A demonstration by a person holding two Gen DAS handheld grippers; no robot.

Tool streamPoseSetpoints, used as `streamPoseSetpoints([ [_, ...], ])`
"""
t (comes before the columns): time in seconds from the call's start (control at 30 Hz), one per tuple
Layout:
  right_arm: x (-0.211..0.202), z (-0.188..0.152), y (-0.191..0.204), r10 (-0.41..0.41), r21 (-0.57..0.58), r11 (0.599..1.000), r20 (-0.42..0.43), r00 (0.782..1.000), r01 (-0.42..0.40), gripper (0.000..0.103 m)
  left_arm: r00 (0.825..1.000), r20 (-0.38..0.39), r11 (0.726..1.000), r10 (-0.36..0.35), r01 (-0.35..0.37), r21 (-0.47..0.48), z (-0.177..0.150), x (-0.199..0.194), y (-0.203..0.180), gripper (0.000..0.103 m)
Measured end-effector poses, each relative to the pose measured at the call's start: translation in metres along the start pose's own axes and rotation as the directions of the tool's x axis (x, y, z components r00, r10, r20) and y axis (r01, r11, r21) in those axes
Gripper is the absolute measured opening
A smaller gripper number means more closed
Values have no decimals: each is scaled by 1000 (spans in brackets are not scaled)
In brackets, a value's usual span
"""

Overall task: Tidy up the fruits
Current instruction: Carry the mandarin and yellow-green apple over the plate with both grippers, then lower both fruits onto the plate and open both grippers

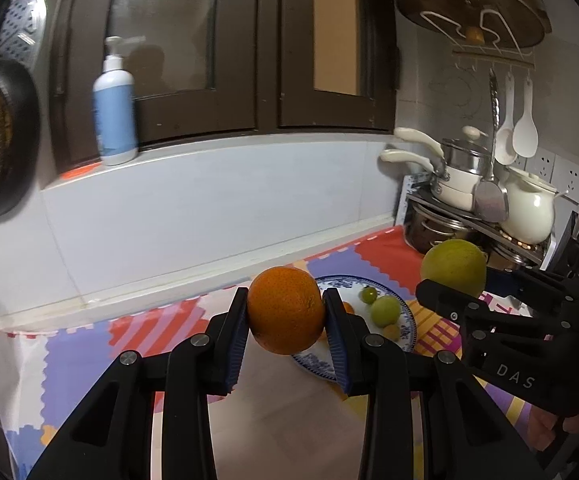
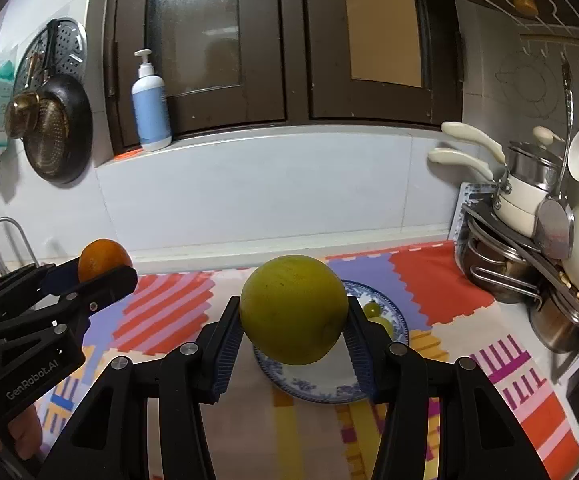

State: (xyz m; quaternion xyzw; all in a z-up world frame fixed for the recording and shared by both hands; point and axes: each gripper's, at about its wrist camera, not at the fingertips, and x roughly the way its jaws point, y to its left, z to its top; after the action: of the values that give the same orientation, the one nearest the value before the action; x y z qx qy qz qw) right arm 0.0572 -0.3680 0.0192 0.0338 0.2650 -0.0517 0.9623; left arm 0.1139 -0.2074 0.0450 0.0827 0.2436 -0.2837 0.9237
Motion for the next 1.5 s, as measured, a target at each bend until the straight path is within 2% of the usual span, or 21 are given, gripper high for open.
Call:
streamPoseSetpoints([
  [0.33, 31, -10, -32, -15, 36, 999, -64, 998, 18, 50, 993, -91, 997, -69, 71, 25, -7, 60, -19, 36],
  [0.83, 101, -37, -53, -10, 79, 997, -193, 981, 26, 50, 962, -227, 986, -152, 163, 32, -36, 144, -20, 36],
  [1.1, 133, -48, -55, -5, 83, 996, -250, 968, 27, 50, 939, -285, 977, -192, 210, 33, -54, 173, -20, 36],
  [1.37, 153, -52, -57, -13, 85, 996, -281, 960, 38, 50, 923, -324, 974, -207, 227, 22, -62, 194, -18, 36],
  [1.43, 156, -53, -57, -11, 91, 995, -294, 956, 39, 50, 918, -333, 972, -217, 234, 10, -63, 196, -16, 38],
  [1.5, 158, -54, -59, -6, 103, 994, -301, 954, 39, 50, 923, -325, 975, -204, 220, 14, -63, 196, -15, 45],
])
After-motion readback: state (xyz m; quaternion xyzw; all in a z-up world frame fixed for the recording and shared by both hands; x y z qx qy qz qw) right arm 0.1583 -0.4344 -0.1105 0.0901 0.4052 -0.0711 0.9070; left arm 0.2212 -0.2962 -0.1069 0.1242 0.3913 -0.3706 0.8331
